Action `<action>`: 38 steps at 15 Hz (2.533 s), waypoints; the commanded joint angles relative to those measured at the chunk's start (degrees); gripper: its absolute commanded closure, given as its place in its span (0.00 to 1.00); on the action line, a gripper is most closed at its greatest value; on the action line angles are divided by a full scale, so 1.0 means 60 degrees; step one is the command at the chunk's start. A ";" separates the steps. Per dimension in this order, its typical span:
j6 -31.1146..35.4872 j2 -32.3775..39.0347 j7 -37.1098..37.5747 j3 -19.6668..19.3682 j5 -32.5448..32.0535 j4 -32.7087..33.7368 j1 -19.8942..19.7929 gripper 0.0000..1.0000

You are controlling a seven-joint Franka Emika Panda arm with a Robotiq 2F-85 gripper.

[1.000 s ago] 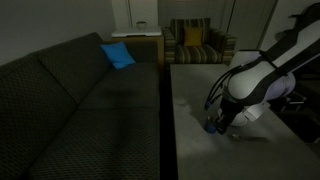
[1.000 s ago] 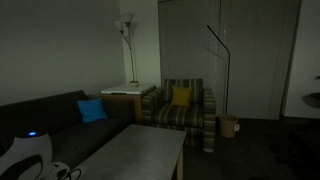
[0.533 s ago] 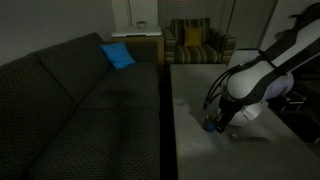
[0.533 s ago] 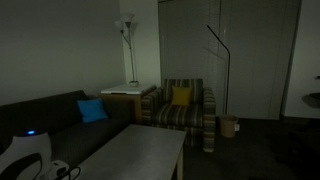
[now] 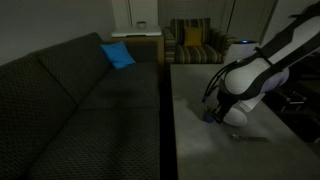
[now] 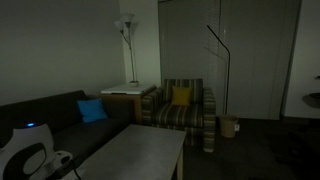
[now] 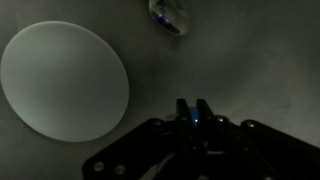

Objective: Place the blue mug on the white plate

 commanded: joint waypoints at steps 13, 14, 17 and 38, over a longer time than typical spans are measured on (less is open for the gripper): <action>-0.1058 -0.0008 0.2184 -0.1577 -0.0198 0.0736 -0.0003 0.97; -0.1024 -0.0007 0.2178 -0.1490 -0.0166 0.0681 -0.0087 0.97; -0.0964 -0.0002 0.2165 -0.1338 -0.0100 0.0554 -0.0257 0.97; -0.0107 0.0022 0.1487 -0.0084 0.0639 -0.0158 -0.1544 0.97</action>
